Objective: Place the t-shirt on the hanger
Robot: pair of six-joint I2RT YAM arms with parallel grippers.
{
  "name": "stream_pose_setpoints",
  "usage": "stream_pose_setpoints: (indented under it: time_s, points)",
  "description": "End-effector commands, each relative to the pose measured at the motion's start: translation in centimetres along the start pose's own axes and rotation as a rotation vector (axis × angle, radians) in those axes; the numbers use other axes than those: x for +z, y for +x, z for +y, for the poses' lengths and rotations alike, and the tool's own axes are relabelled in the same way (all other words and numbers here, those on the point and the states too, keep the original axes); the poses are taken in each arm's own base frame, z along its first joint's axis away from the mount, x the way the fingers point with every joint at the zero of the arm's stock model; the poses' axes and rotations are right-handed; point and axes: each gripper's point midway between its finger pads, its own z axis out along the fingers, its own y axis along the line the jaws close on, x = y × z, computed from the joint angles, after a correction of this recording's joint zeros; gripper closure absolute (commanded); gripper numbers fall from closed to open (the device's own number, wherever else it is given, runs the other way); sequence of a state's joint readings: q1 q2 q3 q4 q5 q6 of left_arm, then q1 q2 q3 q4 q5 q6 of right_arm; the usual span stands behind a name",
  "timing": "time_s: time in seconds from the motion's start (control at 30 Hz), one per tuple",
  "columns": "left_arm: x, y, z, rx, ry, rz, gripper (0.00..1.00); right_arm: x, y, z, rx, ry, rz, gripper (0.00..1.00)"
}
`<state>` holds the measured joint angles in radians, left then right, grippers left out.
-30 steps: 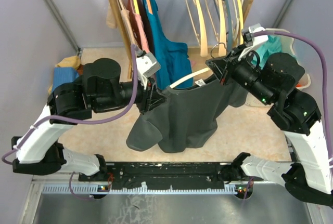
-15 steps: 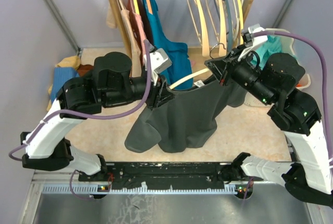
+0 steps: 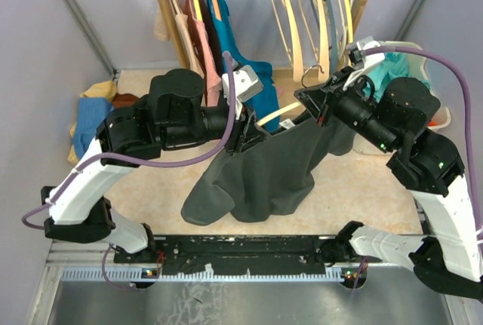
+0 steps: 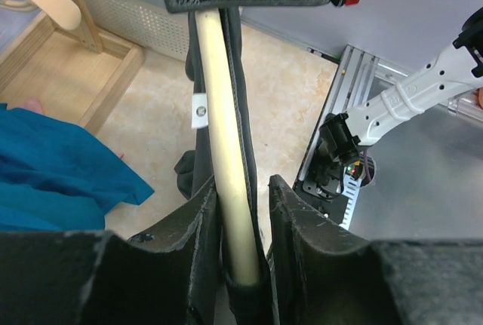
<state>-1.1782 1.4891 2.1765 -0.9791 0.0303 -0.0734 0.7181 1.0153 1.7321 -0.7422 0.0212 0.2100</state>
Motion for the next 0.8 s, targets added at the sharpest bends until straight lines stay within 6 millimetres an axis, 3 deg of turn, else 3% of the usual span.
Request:
stream_pose_setpoints:
  time_s: [0.0, 0.2, 0.47, 0.77]
  points:
    - [0.6, -1.7, -0.8, 0.018, 0.043, -0.052, 0.63, -0.4, -2.9, 1.8, 0.032, -0.085, -0.113, 1.0]
    - [1.6, -2.1, -1.0, 0.017, 0.063, -0.069, 0.58, 0.0, -2.0, 2.6, 0.047, -0.133, -0.094, 1.0]
    - [-1.2, -4.0, -0.3, 0.013, 0.016, -0.148, 0.47, -0.5, -1.5, 2.1, 0.037, -0.111, -0.085, 1.0]
    - [0.8, -3.1, 0.6, 0.034, -0.013, -0.098, 0.45, -0.1, -1.5, 2.6, 0.046, -0.134, -0.079, 1.0]
